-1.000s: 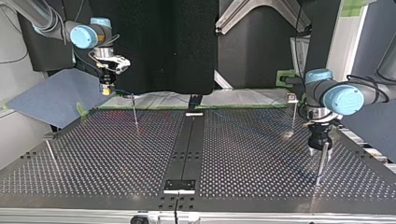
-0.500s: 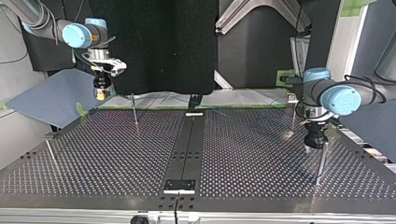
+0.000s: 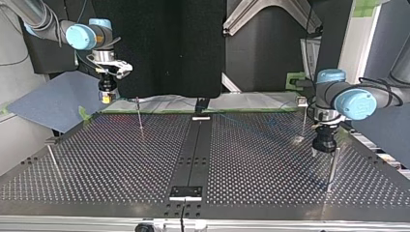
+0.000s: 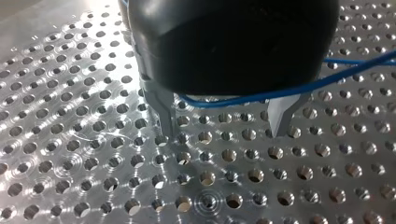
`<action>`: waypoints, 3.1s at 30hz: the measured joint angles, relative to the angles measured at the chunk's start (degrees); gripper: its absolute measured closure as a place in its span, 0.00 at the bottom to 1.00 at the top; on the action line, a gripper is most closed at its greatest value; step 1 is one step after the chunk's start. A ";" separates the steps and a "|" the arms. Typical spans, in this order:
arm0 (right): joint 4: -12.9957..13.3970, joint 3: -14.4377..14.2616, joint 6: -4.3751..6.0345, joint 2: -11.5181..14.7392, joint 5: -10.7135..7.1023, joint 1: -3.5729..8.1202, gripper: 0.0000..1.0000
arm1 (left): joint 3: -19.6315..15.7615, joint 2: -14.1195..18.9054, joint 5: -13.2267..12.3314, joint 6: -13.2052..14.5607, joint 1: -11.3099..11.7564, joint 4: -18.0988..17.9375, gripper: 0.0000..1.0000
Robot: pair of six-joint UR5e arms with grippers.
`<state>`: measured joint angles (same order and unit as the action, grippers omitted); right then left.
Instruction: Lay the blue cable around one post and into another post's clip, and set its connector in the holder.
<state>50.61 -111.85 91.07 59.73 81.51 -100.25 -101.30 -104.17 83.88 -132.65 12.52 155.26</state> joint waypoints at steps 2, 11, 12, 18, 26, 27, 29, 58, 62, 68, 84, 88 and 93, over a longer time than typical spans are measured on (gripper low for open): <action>-0.22 0.00 0.00 0.00 0.02 -0.04 1.00 | 0.00 0.00 -0.39 -0.85 0.02 -0.16 0.00; 0.08 0.00 0.23 0.00 0.06 -0.17 1.00 | -0.18 0.01 -3.51 -5.68 0.53 0.61 0.00; 0.08 0.00 0.22 0.01 0.06 -0.23 1.00 | -0.35 0.04 -3.79 -6.36 0.73 1.16 0.00; 0.14 0.00 0.06 0.01 0.06 -0.80 1.00 | -2.75 0.06 -4.31 -9.74 1.96 0.88 0.00; 0.82 0.01 -0.01 0.00 0.06 -1.67 1.00 | -6.80 0.07 -7.09 -13.88 2.85 -2.92 0.00; 0.84 0.01 -0.01 0.00 0.06 -1.76 1.00 | -7.34 0.06 -7.68 -14.55 2.98 -3.57 0.00; 0.82 0.01 -0.01 0.00 0.09 -1.97 1.00 | -7.85 0.06 -8.52 -15.48 3.17 -4.52 0.00; -0.46 0.01 -0.17 0.00 0.46 -3.49 1.00 | -19.43 0.08 -11.49 -23.33 5.35 -15.31 0.00; -0.56 0.00 -0.17 0.00 0.49 -3.62 1.00 | -19.82 0.08 -10.82 -21.82 5.19 -14.56 0.00; -0.66 0.00 -0.17 0.00 0.50 -3.67 1.00 | -20.00 0.80 -10.41 -18.93 4.75 -11.85 0.00; -0.77 0.00 -0.18 0.00 0.59 -3.92 1.00 | -26.72 8.06 -15.61 -16.30 3.29 -10.33 0.00; -0.77 0.00 -0.17 0.00 0.59 -3.93 1.00 | -28.60 9.93 -16.65 -18.11 2.81 -12.16 0.00; -0.77 -0.01 -0.18 0.00 0.59 -3.94 1.00 | -29.80 12.24 -15.17 -20.40 3.08 -13.83 0.00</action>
<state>49.84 -111.86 90.89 59.73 82.10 -104.20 -131.09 -91.93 68.71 -153.05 15.60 141.43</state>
